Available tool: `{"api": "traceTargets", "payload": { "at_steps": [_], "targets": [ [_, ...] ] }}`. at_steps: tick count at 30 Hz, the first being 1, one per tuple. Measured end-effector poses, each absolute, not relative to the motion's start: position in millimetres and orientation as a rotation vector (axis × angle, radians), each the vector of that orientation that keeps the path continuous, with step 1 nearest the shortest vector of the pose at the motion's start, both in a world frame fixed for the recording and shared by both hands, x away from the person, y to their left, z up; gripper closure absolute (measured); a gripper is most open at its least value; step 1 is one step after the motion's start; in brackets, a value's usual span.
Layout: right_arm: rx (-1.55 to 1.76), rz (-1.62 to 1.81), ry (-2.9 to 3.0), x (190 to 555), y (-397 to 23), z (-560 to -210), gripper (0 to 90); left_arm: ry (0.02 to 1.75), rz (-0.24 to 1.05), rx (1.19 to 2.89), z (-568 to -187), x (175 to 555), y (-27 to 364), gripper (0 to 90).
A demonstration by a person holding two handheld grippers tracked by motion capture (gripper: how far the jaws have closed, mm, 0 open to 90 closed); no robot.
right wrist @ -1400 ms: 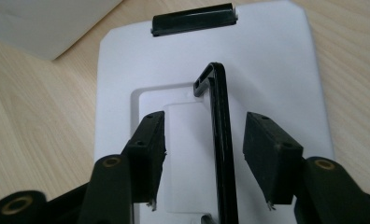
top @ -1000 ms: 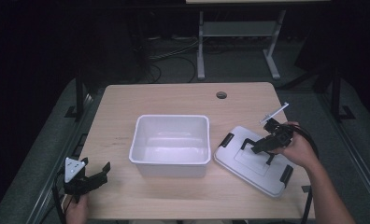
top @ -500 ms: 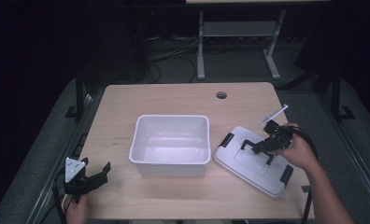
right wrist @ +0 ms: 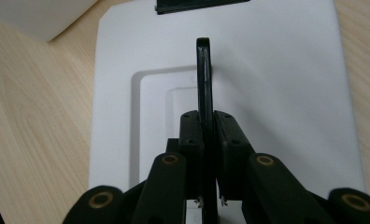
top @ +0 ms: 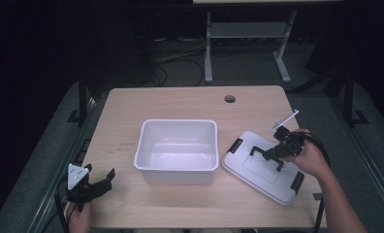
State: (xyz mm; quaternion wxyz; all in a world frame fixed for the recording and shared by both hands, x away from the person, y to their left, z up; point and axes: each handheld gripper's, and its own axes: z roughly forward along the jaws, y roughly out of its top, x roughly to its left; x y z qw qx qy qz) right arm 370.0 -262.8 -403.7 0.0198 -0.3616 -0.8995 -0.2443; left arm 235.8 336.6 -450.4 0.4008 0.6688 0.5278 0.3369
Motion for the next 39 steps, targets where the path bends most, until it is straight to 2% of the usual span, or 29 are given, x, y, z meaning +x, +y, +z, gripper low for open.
{"api": "traceTargets", "payload": {
  "at_steps": [12, 25, 39],
  "targets": [
    [-1.111, -0.732, -2.819, 367, -266, -400, 84.4, 1.335, 0.854, 1.69, -450, 236, 337, 14.0],
    [-1.081, -0.766, -2.838, 352, -273, -377, 84.4, 1.336, 0.855, 1.688, -450, 235, 336, 14.0],
    [-0.953, -0.785, -2.907, 328, -267, -332, 84.3, 1.334, 0.857, 1.693, -450, 235, 335, 14.0]
  ]
}}
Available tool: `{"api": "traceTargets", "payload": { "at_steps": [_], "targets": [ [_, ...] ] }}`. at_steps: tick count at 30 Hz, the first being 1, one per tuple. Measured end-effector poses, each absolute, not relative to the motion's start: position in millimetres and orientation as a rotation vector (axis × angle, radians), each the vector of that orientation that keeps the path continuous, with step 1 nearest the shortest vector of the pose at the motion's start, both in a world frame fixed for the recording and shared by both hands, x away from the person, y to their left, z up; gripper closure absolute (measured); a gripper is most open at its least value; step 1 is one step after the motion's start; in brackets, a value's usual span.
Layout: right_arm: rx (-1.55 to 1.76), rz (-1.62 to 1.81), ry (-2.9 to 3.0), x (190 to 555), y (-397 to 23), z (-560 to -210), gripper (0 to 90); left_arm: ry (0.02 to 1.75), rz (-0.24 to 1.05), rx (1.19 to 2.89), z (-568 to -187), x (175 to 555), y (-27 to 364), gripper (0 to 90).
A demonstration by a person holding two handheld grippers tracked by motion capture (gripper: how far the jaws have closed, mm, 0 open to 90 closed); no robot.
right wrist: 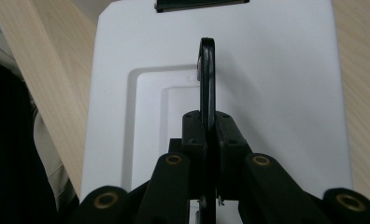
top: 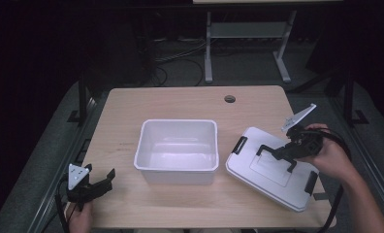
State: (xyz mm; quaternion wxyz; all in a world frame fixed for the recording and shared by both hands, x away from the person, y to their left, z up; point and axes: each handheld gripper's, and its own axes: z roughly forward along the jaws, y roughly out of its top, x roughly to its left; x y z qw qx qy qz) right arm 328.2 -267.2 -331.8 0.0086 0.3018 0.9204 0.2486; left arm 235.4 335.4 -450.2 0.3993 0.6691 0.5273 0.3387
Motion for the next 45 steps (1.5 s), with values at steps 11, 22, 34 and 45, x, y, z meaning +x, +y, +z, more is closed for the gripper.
{"api": "traceTargets", "payload": {
  "at_steps": [11, 22, 34, 45],
  "targets": [
    [0.867, 0.751, 2.91, 314, -265, -306, 84.3, 1.336, 0.859, 1.693, -450, 235, 336, 14.0],
    [0.81, 0.762, 2.923, 304, -265, -276, 84.3, 1.337, 0.858, 1.697, -450, 236, 336, 14.0],
    [0.714, 0.748, 2.948, 300, -245, -240, 84.3, 1.338, 0.858, 1.69, -450, 236, 337, 14.0],
    [0.603, 0.729, 2.969, 304, -214, -219, 84.3, 1.341, 0.858, 1.684, -449, 235, 338, 14.0]
  ]
}}
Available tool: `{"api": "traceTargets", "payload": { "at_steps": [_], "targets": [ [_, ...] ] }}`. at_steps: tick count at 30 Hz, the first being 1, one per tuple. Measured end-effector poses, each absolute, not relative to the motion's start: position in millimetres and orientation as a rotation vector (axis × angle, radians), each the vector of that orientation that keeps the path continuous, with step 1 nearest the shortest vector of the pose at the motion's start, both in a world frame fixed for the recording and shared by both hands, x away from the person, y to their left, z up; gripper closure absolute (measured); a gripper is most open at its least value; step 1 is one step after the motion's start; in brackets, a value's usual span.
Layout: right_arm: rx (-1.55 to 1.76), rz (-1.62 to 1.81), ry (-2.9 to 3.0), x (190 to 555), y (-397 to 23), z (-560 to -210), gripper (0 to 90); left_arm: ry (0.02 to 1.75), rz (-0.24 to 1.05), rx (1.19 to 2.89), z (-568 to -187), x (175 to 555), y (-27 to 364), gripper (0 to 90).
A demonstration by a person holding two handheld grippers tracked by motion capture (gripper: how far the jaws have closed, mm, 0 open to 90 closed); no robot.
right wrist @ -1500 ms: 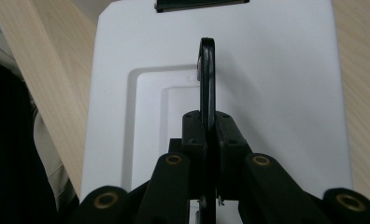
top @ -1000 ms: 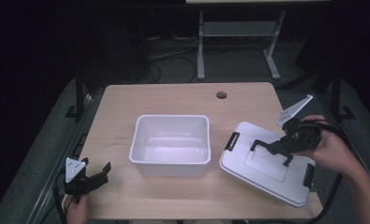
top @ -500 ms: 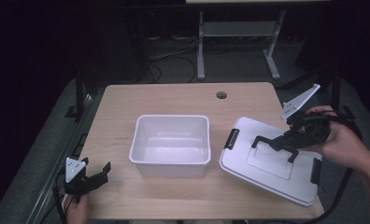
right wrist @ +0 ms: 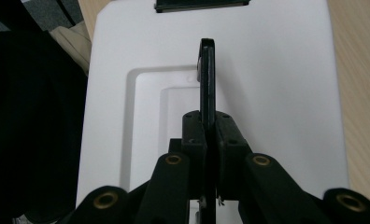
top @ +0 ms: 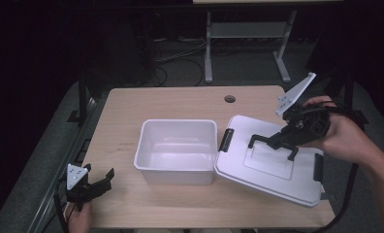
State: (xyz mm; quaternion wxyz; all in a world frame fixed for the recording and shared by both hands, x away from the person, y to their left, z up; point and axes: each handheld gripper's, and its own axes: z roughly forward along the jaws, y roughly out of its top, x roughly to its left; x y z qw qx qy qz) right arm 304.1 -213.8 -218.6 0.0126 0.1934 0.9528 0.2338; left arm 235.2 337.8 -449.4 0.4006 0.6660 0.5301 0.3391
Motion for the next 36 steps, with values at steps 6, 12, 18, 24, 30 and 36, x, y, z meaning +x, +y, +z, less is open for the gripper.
{"api": "traceTargets", "payload": {
  "at_steps": [6, 12, 18, 24, 30, 36],
  "targets": [
    [0.565, 0.73, 2.976, 308, -202, -216, 84.3, 1.339, 0.857, 1.687, -449, 235, 338, 14.0],
    [0.535, 0.737, 2.986, 312, -190, -214, 84.3, 1.339, 0.857, 1.686, -449, 235, 338, 14.0],
    [0.505, 0.743, 2.994, 317, -180, -213, 84.3, 1.339, 0.855, 1.683, -449, 235, 338, 14.0],
    [0.488, 0.767, 2.998, 322, -170, -215, 84.3, 1.34, 0.854, 1.685, -450, 236, 339, 14.0],
    [0.455, 0.783, 3.006, 328, -156, -216, 84.3, 1.34, 0.856, 1.683, -450, 235, 340, 14.0],
    [0.42, 0.795, 3.019, 336, -142, -218, 84.3, 1.345, 0.854, 1.681, -450, 235, 342, 14.0]
  ]
}}
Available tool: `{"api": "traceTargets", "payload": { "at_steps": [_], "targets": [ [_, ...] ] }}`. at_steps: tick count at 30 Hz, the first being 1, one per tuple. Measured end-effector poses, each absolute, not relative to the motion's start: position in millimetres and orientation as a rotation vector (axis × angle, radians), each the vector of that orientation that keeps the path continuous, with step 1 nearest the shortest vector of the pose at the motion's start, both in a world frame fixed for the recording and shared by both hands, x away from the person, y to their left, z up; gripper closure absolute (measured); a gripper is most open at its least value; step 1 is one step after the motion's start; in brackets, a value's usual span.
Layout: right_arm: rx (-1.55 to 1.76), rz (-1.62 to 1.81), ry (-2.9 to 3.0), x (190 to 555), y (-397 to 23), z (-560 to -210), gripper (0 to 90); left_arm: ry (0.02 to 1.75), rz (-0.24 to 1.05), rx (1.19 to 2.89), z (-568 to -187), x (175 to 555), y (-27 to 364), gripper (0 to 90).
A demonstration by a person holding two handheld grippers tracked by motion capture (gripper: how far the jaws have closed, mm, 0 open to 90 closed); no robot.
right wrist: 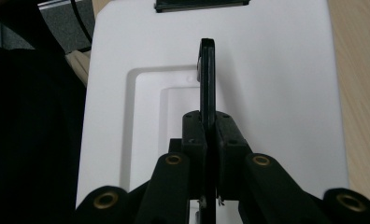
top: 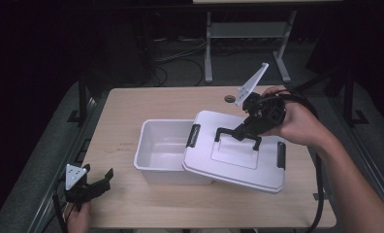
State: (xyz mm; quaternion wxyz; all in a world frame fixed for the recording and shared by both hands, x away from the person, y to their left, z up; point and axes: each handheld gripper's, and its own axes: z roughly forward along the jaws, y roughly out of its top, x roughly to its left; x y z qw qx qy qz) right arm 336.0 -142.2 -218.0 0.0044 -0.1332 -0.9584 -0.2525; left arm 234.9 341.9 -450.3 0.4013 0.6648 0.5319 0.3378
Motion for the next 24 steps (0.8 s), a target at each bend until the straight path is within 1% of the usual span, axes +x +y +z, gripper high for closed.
{"api": "traceTargets", "payload": {
  "at_steps": [24],
  "targets": [
    [-0.347, -0.798, -2.975, 356, -104, -224, 84.3, 1.35, 0.859, 1.676, -450, 233, 344, 14.0]
  ]
}}
